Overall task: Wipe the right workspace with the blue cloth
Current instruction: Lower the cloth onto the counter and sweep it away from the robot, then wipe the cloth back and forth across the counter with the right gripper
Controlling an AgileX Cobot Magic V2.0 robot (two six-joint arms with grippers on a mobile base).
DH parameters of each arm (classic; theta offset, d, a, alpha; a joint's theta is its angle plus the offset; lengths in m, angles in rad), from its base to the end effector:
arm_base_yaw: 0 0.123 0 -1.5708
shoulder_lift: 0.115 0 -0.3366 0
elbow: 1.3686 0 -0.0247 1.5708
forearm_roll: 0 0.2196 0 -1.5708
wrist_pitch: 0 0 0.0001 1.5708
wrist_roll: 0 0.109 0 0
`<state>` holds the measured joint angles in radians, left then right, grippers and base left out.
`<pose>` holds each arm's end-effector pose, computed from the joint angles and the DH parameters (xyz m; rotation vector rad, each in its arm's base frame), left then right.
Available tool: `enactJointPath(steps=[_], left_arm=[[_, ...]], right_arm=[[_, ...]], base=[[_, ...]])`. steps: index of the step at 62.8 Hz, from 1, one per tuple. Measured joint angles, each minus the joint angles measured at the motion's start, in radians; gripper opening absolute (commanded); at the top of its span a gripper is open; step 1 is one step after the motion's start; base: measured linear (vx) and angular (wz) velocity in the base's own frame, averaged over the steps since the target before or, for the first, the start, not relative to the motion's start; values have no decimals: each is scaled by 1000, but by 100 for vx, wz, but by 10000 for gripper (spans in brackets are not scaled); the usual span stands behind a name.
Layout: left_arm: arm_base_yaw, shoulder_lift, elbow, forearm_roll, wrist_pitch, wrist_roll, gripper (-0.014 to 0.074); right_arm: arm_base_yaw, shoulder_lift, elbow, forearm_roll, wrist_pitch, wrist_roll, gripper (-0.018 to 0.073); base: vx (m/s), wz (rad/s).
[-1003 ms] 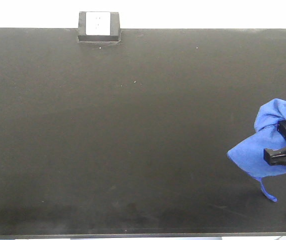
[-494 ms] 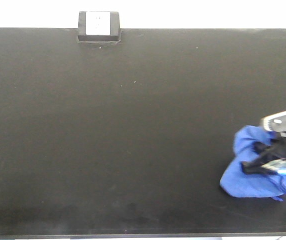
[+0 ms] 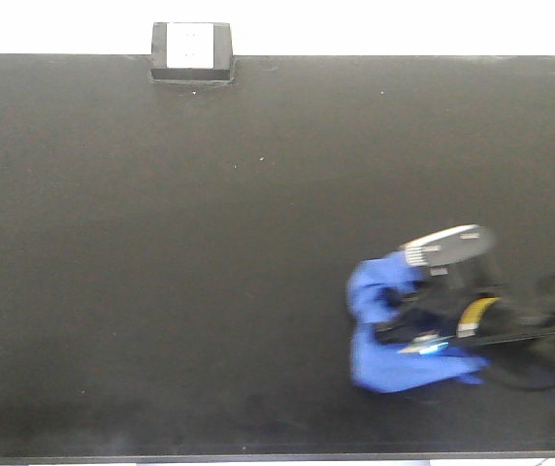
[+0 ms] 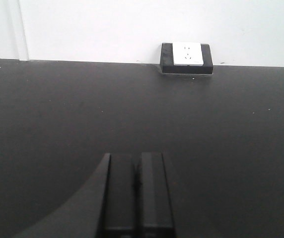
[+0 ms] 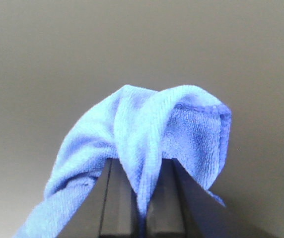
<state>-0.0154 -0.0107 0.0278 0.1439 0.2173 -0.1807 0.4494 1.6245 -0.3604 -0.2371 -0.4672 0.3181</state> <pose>-0.0096 0.0035 0.1822 -0.0442 1.7152 -0.0147 0.2156 0.1168 0.1899 -0.4518 2.2766 0.4060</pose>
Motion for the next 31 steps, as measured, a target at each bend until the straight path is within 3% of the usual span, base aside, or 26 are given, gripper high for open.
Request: enactJointPath(steps=[10,17,23,31], left_arm=[[0,0,0,0,0,0,-6],[0,0,0,0,0,0,-6],[0,0,0,0,0,0,-6],[0,0,0,0,0,0,-6]], right_arm=[[226,89,-111,140,-9,9,66],[312,144,-185,253,-5,7,66],[318,162,-202,357,-4,-7,66],[247,160,-178,488,-12,-127,66]], base=[[0,0],[0,0],[0,0],[0,0]])
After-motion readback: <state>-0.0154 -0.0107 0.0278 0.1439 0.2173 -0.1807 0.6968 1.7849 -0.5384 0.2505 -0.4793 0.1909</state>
